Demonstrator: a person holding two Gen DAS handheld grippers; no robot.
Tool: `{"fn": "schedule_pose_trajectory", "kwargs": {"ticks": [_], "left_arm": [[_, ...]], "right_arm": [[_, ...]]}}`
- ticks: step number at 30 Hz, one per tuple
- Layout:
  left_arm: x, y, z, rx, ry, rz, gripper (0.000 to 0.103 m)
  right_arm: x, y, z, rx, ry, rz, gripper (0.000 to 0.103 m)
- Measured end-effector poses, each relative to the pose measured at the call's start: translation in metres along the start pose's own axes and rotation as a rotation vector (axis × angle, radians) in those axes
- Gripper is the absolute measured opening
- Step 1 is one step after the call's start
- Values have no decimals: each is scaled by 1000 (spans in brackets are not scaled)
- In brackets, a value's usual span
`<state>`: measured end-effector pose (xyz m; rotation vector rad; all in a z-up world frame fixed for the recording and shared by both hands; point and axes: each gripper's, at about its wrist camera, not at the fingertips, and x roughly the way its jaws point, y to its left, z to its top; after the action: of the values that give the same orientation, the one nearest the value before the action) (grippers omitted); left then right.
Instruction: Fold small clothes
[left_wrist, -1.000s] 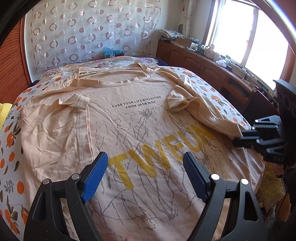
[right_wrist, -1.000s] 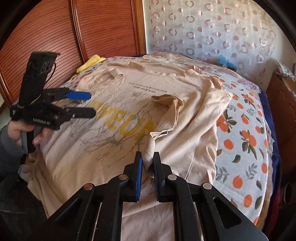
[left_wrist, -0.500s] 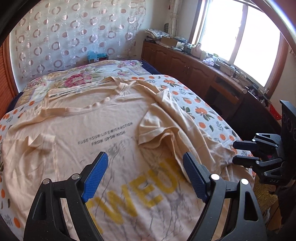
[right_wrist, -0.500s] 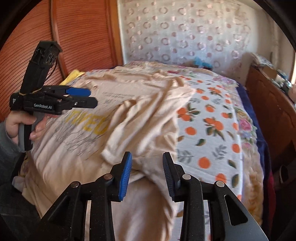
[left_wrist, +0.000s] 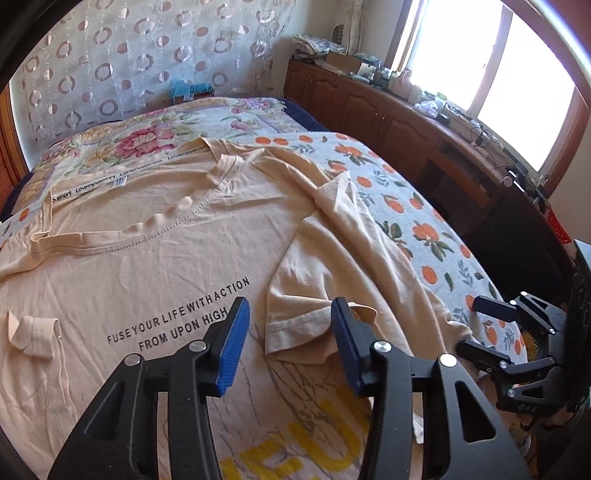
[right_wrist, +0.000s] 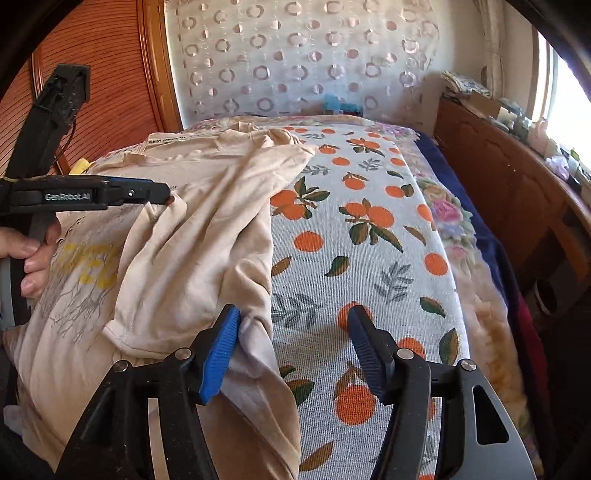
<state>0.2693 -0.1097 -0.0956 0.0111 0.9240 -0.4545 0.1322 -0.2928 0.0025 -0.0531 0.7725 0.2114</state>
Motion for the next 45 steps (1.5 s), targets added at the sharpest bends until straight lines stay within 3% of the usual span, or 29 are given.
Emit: {"fn": "schedule_pose_trajectory", "kwargs": {"ticks": [6,10,18,39,41,42,43,45], "left_arm": [[6,-9,-4,45,24,51,47],[3,-14,-7,94,33,68,6],[-44,16,-5,76,-38,110,4],[-71,55,-30,39,-70,128,5],[-76,61,-31,29,-71,129,24],[-79,63,-31,26,-78,129,48],[-83,65,-32,23,-94,130,64],[-91,70,-34,11,-126,133,80]], "right_arm": [[-2,-2,0,4,-15,-11,64],[-3,-5,-4,8,-29,-10,66],[-5,-8,-6,-1,-31,-5,67],[-1,-12,-3,-9,-23,-2,68],[0,-13,-2,-13,-20,-1,68],[0,-13,-2,-14,-17,0,68],[0,-13,-1,-15,-15,2,69],[1,-14,0,-16,-11,8,69]]}}
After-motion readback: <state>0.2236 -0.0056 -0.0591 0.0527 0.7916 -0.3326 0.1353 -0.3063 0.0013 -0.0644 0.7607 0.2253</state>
